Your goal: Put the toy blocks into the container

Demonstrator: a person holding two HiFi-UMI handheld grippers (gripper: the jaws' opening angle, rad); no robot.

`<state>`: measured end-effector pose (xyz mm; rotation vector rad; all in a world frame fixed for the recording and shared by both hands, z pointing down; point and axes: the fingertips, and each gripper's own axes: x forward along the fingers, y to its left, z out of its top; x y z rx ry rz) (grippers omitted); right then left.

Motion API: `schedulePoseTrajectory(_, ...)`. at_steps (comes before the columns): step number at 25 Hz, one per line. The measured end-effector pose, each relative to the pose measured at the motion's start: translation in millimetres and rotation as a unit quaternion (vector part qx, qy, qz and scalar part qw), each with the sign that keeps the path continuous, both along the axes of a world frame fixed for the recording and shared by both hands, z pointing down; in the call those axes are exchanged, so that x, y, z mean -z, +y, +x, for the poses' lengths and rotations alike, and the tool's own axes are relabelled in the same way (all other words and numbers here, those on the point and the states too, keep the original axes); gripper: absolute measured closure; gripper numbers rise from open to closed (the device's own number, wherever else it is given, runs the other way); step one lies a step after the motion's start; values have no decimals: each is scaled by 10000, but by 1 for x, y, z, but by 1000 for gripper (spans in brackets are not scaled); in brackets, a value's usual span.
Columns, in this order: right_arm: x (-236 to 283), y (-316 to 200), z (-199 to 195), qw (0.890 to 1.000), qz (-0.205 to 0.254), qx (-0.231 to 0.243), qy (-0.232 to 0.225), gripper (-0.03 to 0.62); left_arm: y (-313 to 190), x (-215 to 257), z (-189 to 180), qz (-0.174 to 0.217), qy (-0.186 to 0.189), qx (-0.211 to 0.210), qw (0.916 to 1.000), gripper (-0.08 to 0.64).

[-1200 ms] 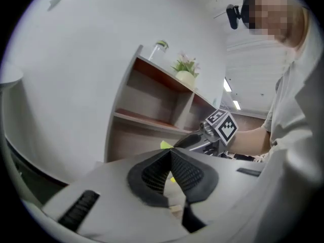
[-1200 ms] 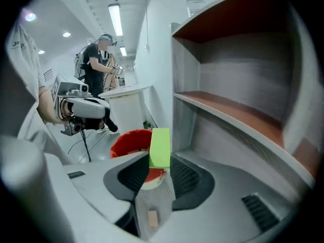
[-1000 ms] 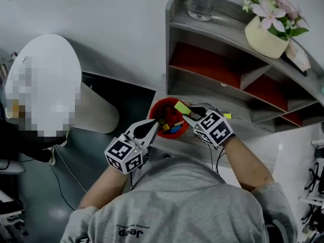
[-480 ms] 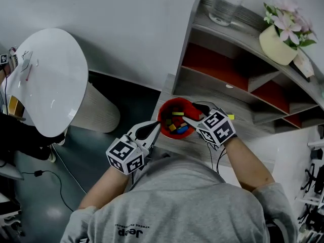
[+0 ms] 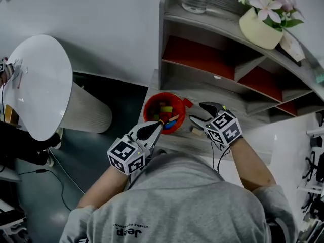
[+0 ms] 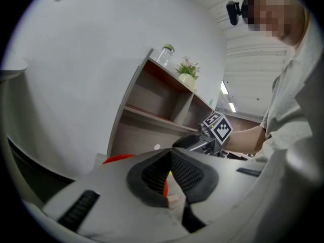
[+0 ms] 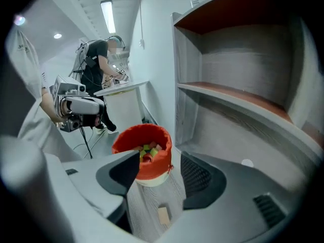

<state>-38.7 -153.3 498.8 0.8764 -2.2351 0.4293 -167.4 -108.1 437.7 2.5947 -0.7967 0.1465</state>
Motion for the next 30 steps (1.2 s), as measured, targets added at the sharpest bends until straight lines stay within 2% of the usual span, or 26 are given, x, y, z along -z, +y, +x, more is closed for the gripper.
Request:
schedulePoseTrajectory(4, -40, 23, 35, 9994, -297, 134, 145, 319, 15, -20, 41, -140, -138, -111, 9997, 549)
schedulePoseTrajectory(8, -94, 44, 58, 9961, -665, 481, 320, 334, 32, -54, 82, -353, -342, -103, 9987, 549)
schedulePoseTrajectory(16, -199, 71, 72, 9809, -1171, 1309, 832, 347, 70, -141, 140, -993, -663, 248, 9925, 549)
schedulePoseTrajectory(24, -262, 77, 73, 9766, -1158, 1377, 1178, 349, 91, -174, 145, -1260, -732, 430, 9884, 549)
schedulePoseTrajectory(30, -267, 73, 78, 9779, -889, 1431, 1238, 429, 94, -178, 137, -1341, -688, 464, 9875, 549)
